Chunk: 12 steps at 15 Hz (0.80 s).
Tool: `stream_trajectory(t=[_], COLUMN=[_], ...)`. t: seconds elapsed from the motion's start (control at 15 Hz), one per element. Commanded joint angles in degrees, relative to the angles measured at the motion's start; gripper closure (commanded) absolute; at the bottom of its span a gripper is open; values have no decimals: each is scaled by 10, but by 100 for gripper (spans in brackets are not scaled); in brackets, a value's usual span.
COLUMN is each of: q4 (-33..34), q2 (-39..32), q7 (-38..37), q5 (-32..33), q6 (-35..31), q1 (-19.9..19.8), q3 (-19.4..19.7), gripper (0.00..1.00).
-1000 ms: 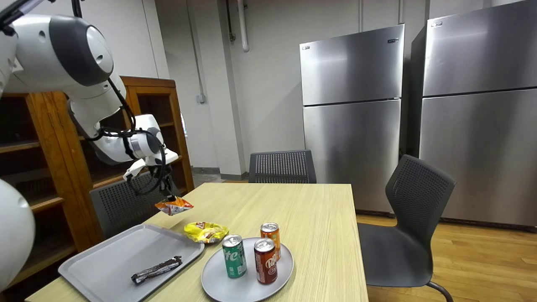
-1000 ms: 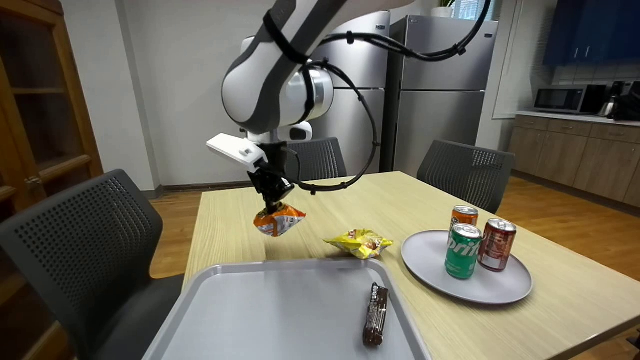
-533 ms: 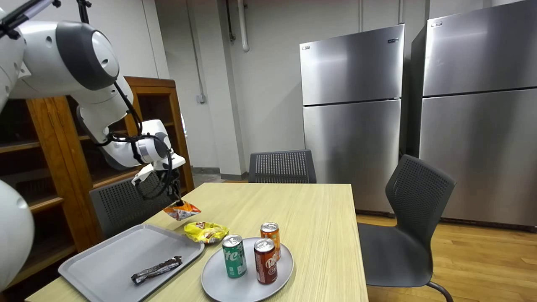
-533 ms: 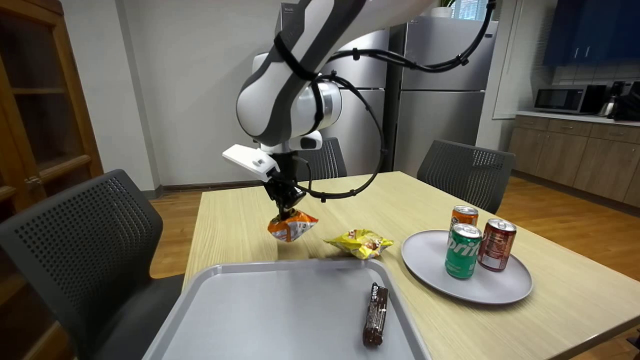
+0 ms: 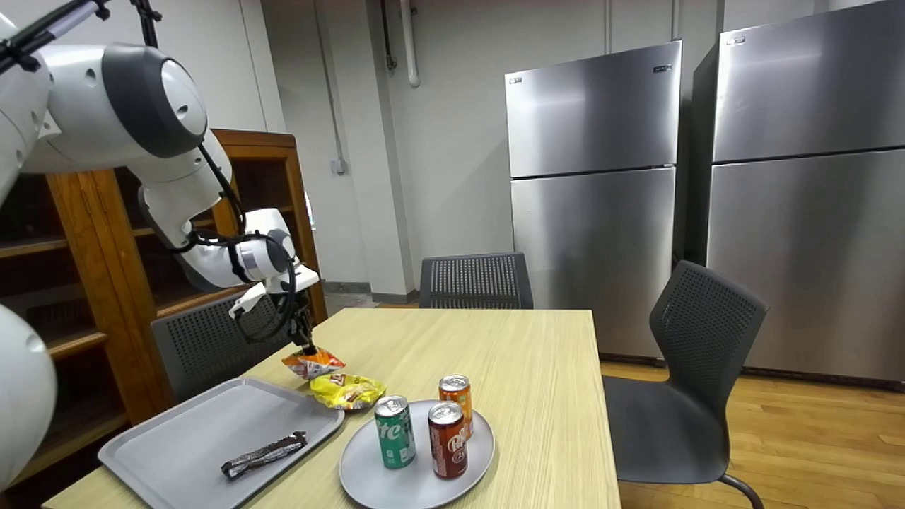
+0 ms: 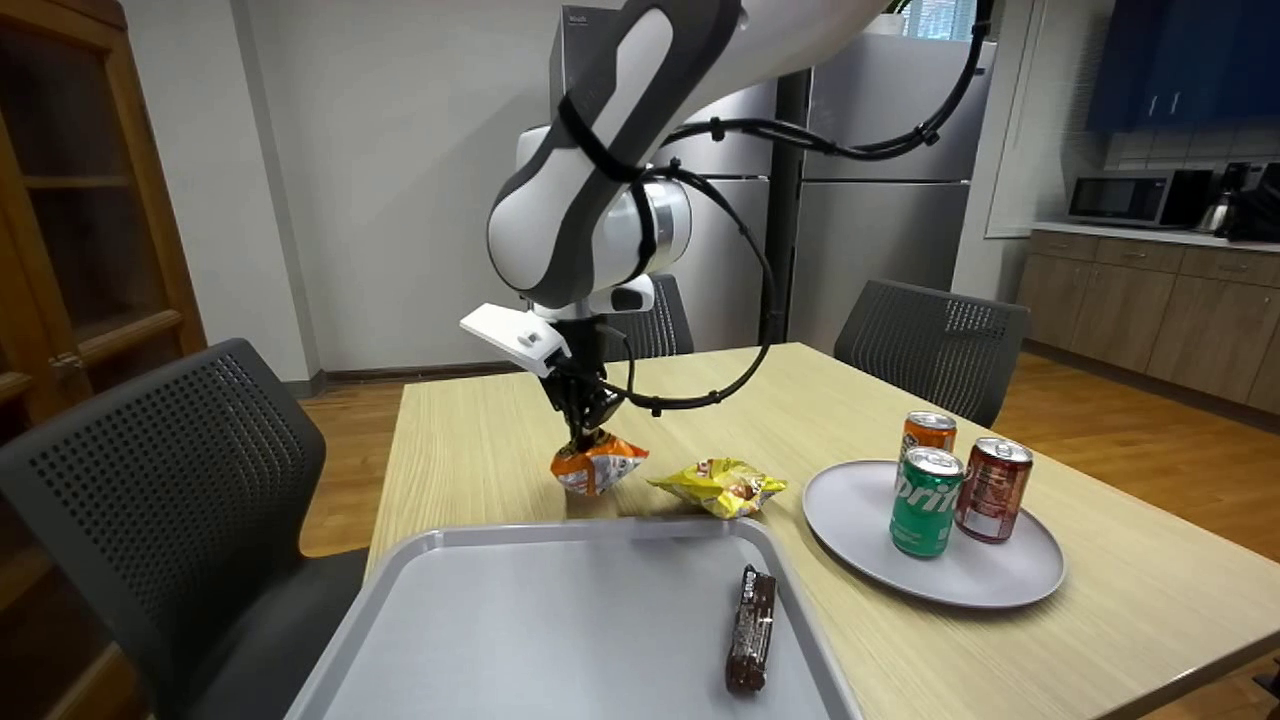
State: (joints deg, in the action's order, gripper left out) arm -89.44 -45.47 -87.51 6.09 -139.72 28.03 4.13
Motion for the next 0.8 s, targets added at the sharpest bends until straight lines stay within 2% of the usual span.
stream_trajectory(t=[0.0, 0.53, 0.73], q4=[10, -45, -79], q2=[3, 54, 80], q7=[-17, 1, 10], q5=[7, 8, 4], q6=[16, -6, -13], q1=[0, 9, 6], q3=[-5, -29, -44], gripper=[58, 0, 0])
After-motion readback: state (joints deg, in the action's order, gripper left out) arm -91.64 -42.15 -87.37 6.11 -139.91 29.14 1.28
